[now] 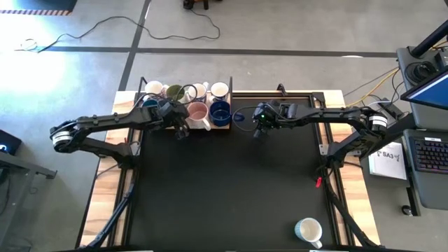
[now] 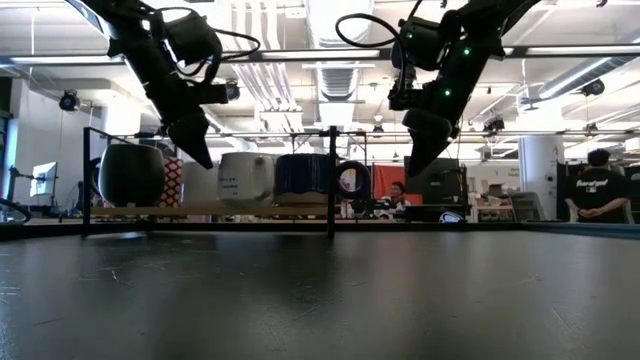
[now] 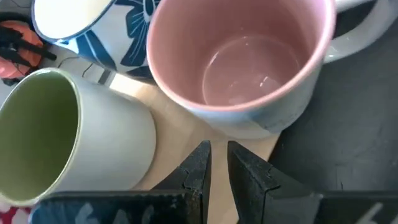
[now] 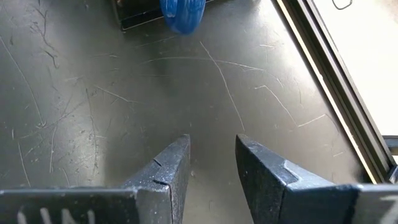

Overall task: Place coffee mugs
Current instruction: Put the gray patterned mug on the shelf

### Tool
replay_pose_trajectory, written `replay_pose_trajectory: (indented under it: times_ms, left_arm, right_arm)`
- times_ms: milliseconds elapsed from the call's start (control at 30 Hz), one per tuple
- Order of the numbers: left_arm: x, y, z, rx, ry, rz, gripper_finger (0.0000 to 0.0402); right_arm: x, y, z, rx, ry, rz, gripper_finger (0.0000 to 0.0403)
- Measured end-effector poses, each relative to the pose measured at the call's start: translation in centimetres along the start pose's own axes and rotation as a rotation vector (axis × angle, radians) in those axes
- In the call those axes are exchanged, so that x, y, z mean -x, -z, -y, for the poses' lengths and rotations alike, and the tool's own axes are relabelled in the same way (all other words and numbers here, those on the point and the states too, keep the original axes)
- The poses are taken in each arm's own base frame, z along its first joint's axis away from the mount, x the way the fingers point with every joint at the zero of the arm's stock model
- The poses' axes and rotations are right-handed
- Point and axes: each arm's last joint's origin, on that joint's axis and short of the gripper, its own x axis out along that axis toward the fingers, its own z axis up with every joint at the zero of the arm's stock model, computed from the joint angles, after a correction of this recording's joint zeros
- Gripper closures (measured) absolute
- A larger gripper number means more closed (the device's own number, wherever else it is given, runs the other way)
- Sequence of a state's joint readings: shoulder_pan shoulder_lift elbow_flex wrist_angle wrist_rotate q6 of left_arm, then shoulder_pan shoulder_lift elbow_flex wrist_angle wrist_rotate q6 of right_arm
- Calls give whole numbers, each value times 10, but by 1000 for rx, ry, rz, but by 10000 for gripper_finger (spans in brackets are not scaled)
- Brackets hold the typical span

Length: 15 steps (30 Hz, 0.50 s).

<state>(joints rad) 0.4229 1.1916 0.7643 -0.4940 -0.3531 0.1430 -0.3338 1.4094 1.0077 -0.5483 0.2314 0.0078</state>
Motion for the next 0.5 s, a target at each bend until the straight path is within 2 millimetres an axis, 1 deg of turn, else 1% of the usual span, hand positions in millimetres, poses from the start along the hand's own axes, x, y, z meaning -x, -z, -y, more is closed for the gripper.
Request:
replay_pose_trajectory:
  times_ms: [200,333,500]
  left_arm:
    - [18,2,-6,44,-5,37,366]
    - [35,2,-9,101,12,102,366]
    - [49,2,-3,178,140,162,366]
  right_arm:
    - [0,0,0,-7,-15,-4,284]
    - [2,4,-4,-48,-137,-40,284]
    - [10,9,-12,-131,-314,-104,284]
